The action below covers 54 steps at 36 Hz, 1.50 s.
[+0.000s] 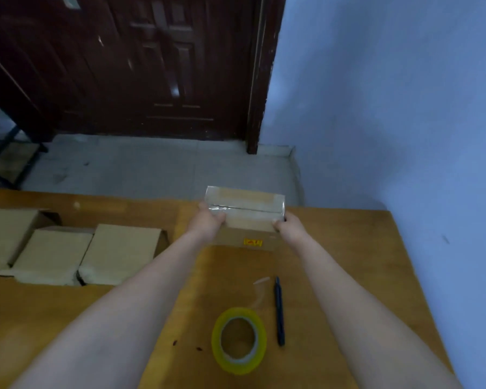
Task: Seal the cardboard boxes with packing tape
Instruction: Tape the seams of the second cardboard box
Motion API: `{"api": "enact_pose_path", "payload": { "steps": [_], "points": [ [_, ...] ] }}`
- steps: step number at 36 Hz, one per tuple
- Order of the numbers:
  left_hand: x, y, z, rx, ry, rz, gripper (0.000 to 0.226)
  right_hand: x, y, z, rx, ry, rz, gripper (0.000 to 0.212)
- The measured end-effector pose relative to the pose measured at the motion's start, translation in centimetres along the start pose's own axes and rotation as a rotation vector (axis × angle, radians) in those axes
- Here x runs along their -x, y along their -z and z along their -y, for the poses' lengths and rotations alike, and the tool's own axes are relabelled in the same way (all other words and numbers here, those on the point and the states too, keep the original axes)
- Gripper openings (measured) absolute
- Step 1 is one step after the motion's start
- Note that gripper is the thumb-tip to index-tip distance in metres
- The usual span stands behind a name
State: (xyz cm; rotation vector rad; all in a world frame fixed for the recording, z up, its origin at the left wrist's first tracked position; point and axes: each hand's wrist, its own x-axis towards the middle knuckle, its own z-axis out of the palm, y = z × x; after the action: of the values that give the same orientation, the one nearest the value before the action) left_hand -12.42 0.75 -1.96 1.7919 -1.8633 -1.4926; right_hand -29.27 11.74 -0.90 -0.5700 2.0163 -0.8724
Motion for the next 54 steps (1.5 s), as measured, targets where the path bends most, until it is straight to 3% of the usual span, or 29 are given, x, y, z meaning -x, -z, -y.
{"api": "enact_pose_path", "payload": {
  "steps": [5, 9, 12, 16, 19, 23, 25, 30, 37, 41, 47, 51, 54],
  "points": [
    [0.1, 0.4, 0.0, -0.016, -0.044, 0.005, 0.060, -0.3, -0.2, 0.0, 0.091, 0.008, -0.062, 0.037],
    [0.6, 1.6, 0.4, 0.026, -0.047, -0.043, 0.075, 1.4, -1.3, 0.6, 0.419, 0.086, -0.392, 0.047],
    [1.5, 4.0, 1.7, 0.011, -0.100, -0.153, 0.067, 3.8, -3.2, 1.3, 0.599, 0.285, -0.602, 0.044],
    [2.8, 8.9, 4.6, -0.107, -0.148, -0.331, 0.044, 6.6, -7.7, 2.4, 0.568, 0.628, -0.505, 0.035],
    [3.4, 12.8, 7.5, -0.225, -0.093, -0.415, 0.040, 8.4, -11.3, 3.3, 0.582, 0.733, -0.256, 0.030],
    [4.3, 16.8, 12.1, -0.277, 0.038, -0.428, 0.037, 9.3, -16.1, 3.8, 0.661, 0.578, 0.101, 0.031],
    [4.8, 17.9, 14.1, -0.283, 0.118, -0.376, 0.036, 9.5, -18.3, 4.0, 0.637, 0.445, 0.245, 0.042],
    [5.5, 18.1, 15.8, -0.423, 0.154, -0.225, 0.036, 10.1, -22.0, 4.2, 0.373, 0.259, 0.412, 0.074],
    [6.0, 18.1, 16.2, -0.559, 0.190, -0.297, 0.058, 10.1, -23.9, 4.1, 0.163, 0.157, 0.396, 0.066],
    [5.8, 19.0, 17.9, -0.562, 0.283, -0.274, 0.075, 9.1, -24.7, 4.2, 0.028, 0.052, 0.377, 0.078],
    [5.8, 18.7, 18.6, -0.571, 0.216, -0.288, 0.064, 8.4, -26.2, 4.1, -0.071, -0.054, 0.329, 0.084],
    [6.7, 17.9, 18.1, -0.710, 0.144, -0.288, 0.056, 8.3, -25.5, 3.4, -0.073, -0.054, 0.263, 0.069],
    [7.2, 19.1, 17.2, -0.623, 0.112, -0.315, 0.048, 8.2, -24.9, 3.0, -0.050, -0.057, 0.238, 0.061]
  ]
}}
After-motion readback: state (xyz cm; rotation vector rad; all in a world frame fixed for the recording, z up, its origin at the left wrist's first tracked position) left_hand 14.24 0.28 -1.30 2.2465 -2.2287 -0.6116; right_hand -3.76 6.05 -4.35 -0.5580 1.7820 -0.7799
